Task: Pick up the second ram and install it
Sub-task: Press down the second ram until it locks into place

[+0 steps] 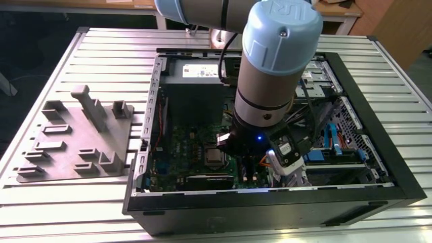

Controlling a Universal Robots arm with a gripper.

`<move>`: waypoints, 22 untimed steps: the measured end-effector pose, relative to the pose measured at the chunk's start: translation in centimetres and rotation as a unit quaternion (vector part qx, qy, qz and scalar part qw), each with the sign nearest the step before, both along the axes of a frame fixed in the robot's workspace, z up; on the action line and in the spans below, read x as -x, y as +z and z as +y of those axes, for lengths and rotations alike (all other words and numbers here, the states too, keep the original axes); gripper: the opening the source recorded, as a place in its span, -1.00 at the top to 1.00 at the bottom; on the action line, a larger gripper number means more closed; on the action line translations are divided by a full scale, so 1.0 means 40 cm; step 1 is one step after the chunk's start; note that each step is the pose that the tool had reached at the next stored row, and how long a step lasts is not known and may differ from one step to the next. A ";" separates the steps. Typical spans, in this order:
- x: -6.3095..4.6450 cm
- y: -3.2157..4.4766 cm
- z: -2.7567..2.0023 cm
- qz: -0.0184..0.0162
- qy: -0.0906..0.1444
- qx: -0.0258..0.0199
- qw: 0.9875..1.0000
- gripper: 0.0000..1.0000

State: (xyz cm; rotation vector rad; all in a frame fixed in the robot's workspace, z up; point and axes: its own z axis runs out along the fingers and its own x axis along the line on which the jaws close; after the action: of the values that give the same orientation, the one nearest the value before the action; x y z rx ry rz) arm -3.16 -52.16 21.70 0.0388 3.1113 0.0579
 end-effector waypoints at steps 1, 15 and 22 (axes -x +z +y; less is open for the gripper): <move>0.000 0.003 0.000 0.000 0.000 -0.001 1.000 0.80; 0.000 0.052 0.000 0.000 0.000 0.000 1.000 0.80; 0.000 0.051 0.043 0.000 0.000 0.000 1.000 0.80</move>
State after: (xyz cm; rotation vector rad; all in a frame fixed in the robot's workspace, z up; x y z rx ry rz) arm -3.17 -50.45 23.73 0.0388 3.1114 0.0588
